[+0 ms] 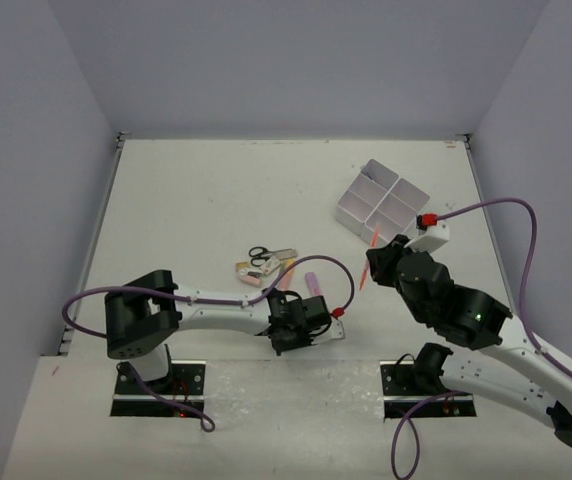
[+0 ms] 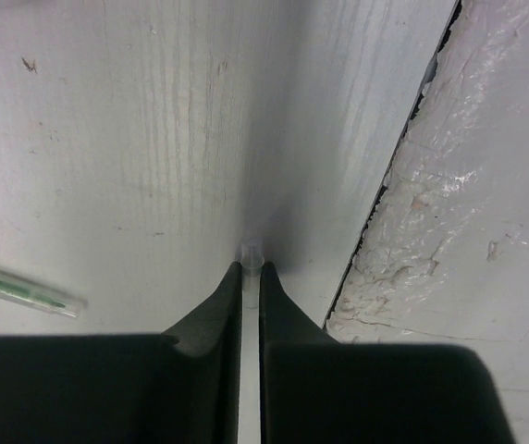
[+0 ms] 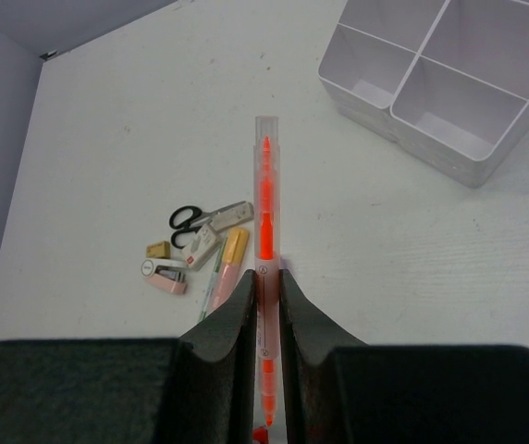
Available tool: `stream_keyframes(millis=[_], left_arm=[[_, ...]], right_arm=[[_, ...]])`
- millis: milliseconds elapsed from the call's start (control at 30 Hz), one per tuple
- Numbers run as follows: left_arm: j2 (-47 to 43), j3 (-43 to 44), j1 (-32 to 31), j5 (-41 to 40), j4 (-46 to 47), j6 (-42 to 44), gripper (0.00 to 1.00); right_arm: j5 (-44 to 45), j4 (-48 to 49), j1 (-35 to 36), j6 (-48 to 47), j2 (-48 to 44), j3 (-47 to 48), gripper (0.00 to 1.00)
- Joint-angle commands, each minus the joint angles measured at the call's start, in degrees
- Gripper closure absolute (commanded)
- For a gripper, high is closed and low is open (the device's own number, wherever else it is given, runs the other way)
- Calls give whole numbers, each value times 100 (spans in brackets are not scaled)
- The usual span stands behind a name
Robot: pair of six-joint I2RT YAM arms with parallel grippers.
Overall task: Sort the stationery into containers
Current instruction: Close the pen cap on the pen.
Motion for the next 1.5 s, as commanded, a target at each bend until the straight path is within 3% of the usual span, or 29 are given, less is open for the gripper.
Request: stream_keyframes(millis=[0, 267, 533, 700, 867, 1000, 1067, 1100, 1167, 1233, 1467], left_arm=[[339, -103, 33, -87, 85, 38, 100], [-16, -43, 216, -409, 139, -197, 100], [-775, 195, 1135, -1154, 280, -751, 100], [-1422, 342, 1930, -1649, 325, -1369, 100], [-2306, 338, 2064, -1999, 786, -1980, 100], [-3428, 47, 2069, -2602, 1557, -3204, 100], [-4079, -765, 2069, -2763, 2667, -4097, 100], [-4405, -792, 2069, -2846, 2704, -4121, 100], [-5237, -1890, 2069, -3124, 4061, -5087, 100], [-5679, -2360, 2078, -3372, 4462, -6099, 100], [-6092, -3558, 2071, -3465, 5497, -8328, 100]], right_arm=[[112, 136, -22, -43, -73, -67, 100], [94, 136, -20, -80, -139, -15, 100], [430, 136, -263, -183, -42, 240, 100], [-200, 254, -882, -215, 120, 415, 100], [-941, 744, -993, -179, 291, 245, 100], [-1523, 1144, -993, 8, 460, 167, 100], [-1851, 1523, -998, 134, 504, 114, 100], [-1860, 1534, -998, 138, 514, 88, 100], [-2083, 1889, -998, 262, 579, 69, 100], [-2205, 2230, -998, 320, 677, 96, 100], [-2437, 3285, -996, 725, 1134, 97, 100]])
